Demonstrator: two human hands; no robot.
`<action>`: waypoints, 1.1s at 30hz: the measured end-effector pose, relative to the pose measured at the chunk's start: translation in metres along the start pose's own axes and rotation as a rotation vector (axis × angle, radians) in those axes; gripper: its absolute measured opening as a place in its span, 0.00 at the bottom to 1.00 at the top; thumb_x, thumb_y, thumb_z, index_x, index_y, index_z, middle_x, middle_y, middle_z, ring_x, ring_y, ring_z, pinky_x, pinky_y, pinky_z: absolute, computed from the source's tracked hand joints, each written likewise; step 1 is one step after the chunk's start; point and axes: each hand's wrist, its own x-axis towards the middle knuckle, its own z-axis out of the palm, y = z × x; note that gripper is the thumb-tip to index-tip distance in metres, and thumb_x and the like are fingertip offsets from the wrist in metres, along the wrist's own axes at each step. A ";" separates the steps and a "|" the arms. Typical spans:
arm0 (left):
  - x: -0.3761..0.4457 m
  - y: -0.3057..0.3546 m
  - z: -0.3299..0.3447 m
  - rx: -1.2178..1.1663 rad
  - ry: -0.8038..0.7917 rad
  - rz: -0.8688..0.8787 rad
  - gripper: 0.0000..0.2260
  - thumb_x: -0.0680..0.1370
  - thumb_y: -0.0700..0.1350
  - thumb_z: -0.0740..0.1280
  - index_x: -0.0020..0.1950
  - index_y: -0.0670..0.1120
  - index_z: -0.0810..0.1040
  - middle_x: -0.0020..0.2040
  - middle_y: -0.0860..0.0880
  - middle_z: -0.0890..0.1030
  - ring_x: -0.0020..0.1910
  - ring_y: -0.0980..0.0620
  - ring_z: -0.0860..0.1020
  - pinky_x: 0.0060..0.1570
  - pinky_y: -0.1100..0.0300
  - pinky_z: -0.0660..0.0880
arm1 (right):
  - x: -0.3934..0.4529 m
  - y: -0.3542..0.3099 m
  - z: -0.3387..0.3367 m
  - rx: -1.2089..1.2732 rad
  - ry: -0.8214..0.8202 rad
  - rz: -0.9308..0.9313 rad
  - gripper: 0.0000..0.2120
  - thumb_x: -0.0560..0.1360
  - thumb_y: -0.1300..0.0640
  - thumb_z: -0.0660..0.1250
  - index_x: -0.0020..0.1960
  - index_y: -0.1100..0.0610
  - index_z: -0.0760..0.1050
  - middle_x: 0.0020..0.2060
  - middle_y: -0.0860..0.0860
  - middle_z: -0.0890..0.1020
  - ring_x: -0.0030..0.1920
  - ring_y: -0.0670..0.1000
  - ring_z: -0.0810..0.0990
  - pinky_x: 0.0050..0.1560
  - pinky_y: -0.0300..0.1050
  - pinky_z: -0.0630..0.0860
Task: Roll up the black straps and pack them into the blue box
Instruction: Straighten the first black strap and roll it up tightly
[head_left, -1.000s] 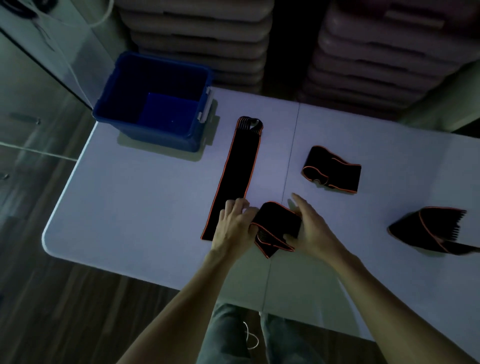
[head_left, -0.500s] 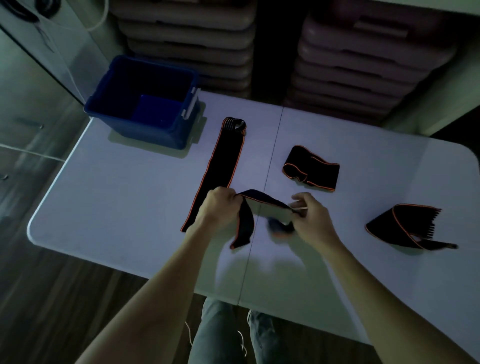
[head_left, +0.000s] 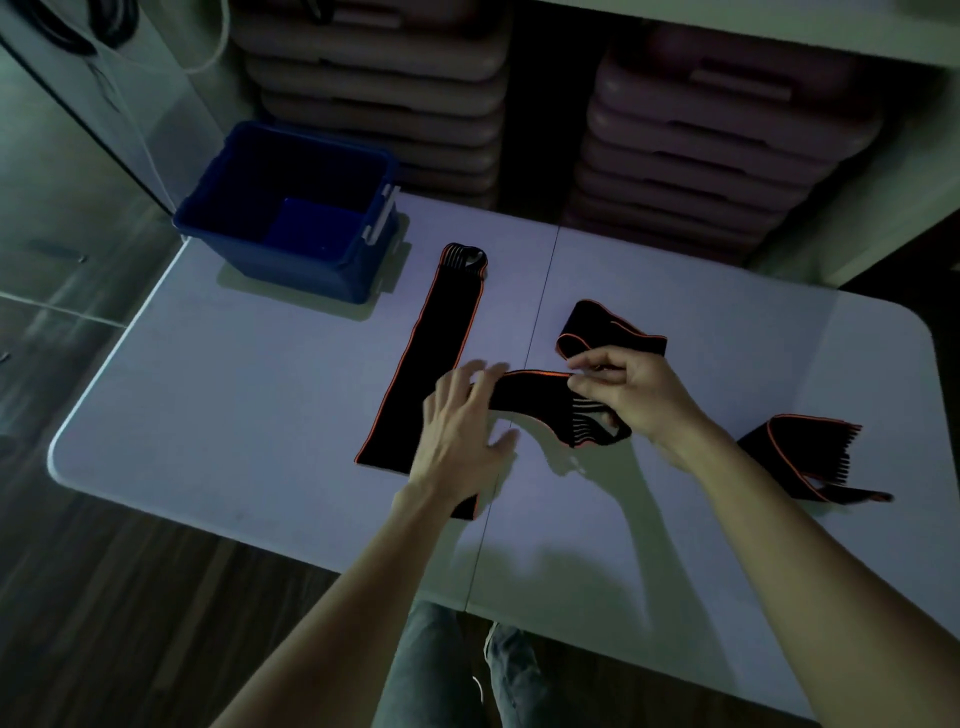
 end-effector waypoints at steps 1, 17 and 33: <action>0.003 0.008 0.001 -0.032 0.002 0.039 0.33 0.69 0.54 0.73 0.73 0.53 0.67 0.70 0.51 0.68 0.70 0.49 0.64 0.64 0.52 0.63 | 0.000 -0.007 0.000 0.024 -0.034 -0.012 0.08 0.74 0.56 0.73 0.52 0.50 0.83 0.47 0.50 0.86 0.36 0.47 0.80 0.33 0.38 0.75; 0.031 0.049 -0.044 -1.451 -0.320 -0.742 0.13 0.82 0.41 0.56 0.40 0.41 0.75 0.29 0.46 0.76 0.25 0.50 0.74 0.30 0.60 0.75 | -0.020 -0.018 0.034 0.347 -0.136 0.008 0.15 0.76 0.69 0.65 0.58 0.54 0.79 0.54 0.53 0.83 0.58 0.54 0.81 0.57 0.50 0.76; -0.028 -0.027 -0.045 -0.825 -0.549 -0.503 0.20 0.75 0.52 0.73 0.62 0.43 0.81 0.55 0.49 0.85 0.57 0.50 0.83 0.64 0.51 0.75 | 0.031 -0.081 0.063 0.181 0.230 -0.205 0.05 0.71 0.60 0.76 0.42 0.60 0.81 0.37 0.58 0.83 0.41 0.56 0.87 0.48 0.59 0.83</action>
